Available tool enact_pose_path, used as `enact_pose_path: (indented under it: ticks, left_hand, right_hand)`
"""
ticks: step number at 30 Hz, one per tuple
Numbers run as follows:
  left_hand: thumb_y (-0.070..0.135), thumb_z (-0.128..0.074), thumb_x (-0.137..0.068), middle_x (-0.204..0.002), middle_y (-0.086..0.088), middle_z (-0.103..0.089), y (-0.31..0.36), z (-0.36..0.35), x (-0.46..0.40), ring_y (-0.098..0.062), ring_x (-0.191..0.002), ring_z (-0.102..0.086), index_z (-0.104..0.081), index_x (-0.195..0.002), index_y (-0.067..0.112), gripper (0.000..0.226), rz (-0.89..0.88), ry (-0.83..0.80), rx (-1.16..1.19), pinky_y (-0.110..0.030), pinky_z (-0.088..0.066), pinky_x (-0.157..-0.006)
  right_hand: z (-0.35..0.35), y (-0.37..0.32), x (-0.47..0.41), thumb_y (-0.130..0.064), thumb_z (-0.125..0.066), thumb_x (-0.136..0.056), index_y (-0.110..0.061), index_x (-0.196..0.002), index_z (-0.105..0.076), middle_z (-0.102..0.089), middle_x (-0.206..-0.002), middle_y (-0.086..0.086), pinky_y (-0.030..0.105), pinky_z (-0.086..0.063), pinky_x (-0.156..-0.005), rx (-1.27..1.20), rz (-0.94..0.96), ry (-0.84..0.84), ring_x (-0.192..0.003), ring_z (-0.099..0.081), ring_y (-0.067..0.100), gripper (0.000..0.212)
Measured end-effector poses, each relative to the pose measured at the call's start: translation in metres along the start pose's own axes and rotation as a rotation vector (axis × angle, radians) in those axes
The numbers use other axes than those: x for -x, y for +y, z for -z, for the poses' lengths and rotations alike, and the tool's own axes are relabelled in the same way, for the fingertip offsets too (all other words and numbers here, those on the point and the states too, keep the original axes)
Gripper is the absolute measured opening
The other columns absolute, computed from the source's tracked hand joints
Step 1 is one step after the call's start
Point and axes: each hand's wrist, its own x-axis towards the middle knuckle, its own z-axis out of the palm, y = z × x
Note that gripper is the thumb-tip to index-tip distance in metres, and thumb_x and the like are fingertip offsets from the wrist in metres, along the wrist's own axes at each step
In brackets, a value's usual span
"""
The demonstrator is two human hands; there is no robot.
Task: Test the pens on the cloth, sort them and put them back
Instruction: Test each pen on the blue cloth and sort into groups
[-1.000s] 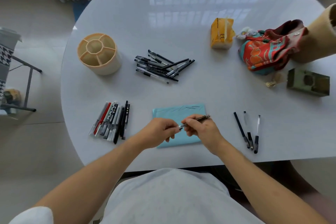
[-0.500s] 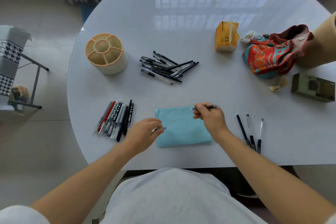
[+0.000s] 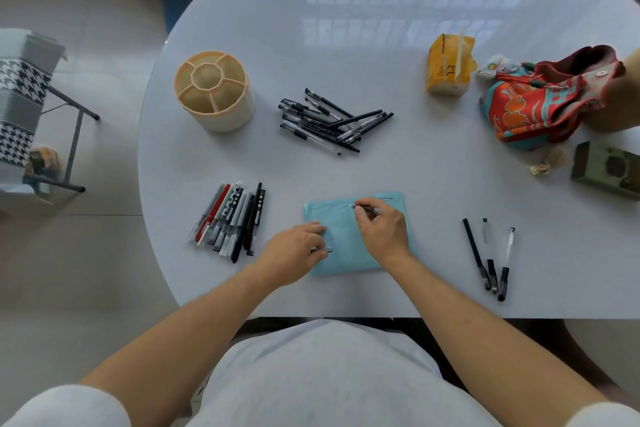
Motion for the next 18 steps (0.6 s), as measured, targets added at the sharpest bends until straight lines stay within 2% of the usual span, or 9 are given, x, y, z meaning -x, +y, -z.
enact_pose_path:
  ticks: [4,8,10,13,16,18]
  left_hand:
    - [0.037,-0.059,-0.097,-0.143,0.012,-0.056,0.002,0.004,0.000,-0.005,-0.137,-0.045,-0.075,-0.101,0.021,0.023,0.005,0.004,0.006,-0.031,-0.047,-0.098]
    - [0.037,-0.060,-0.098,-0.136,0.010,-0.061,0.006,0.007,0.000,-0.009,-0.129,-0.053,-0.074,-0.099,0.020,0.023,0.013,0.023,0.042,-0.033,-0.050,-0.096]
    - [0.039,-0.060,-0.097,-0.134,0.008,-0.063,0.009,0.008,0.000,-0.012,-0.124,-0.058,-0.072,-0.096,0.021,0.021,0.049,0.052,0.089,-0.035,-0.049,-0.098]
    - [0.041,-0.059,-0.098,-0.131,0.009,-0.065,0.012,0.009,0.000,-0.013,-0.115,-0.062,-0.071,-0.102,0.023,0.022,0.076,0.097,0.130,-0.036,-0.050,-0.098]
    - [0.041,-0.058,-0.098,-0.122,0.010,-0.069,0.018,0.008,0.001,-0.011,-0.108,-0.063,-0.071,-0.107,0.024,0.024,0.060,0.116,0.141,-0.035,-0.052,-0.094]
    - [0.041,-0.057,-0.098,-0.115,0.011,-0.070,0.021,0.008,0.002,-0.010,-0.101,-0.064,-0.071,-0.107,0.024,0.023,0.053,0.114,0.140,-0.036,-0.053,-0.089]
  right_hand:
    - [0.010,0.000,-0.009,-0.021,-0.069,-0.091,-0.024,-0.094,-0.077,-0.071,-0.071,-0.014,0.028,-0.057,-0.074,-0.069,-0.061,0.071,-0.070,-0.067,-0.003,0.008]
    - [0.021,-0.009,-0.003,-0.014,-0.068,-0.092,-0.020,-0.091,-0.076,-0.077,-0.079,-0.003,0.033,-0.060,-0.070,-0.278,-0.137,0.034,-0.075,-0.074,0.017,0.010]
    - [0.027,-0.013,0.008,-0.006,-0.065,-0.094,-0.011,-0.088,-0.075,-0.078,-0.078,0.000,0.030,-0.059,-0.065,-0.419,-0.142,-0.020,-0.074,-0.073,0.018,0.013]
    - [0.034,-0.015,0.027,0.001,-0.061,-0.096,0.001,-0.089,-0.070,-0.074,-0.077,0.013,0.035,-0.059,-0.063,-0.568,-0.181,-0.154,-0.073,-0.071,0.025,0.012]
    - [0.040,-0.013,0.042,0.001,-0.059,-0.097,0.000,-0.092,-0.064,-0.070,-0.083,0.028,0.035,-0.060,-0.063,-0.606,-0.192,-0.233,-0.067,-0.070,0.024,0.007]
    - [0.041,-0.012,0.047,0.001,-0.058,-0.098,-0.002,-0.092,-0.063,-0.070,-0.085,0.031,0.034,-0.060,-0.064,-0.614,-0.191,-0.249,-0.063,-0.069,0.023,0.007]
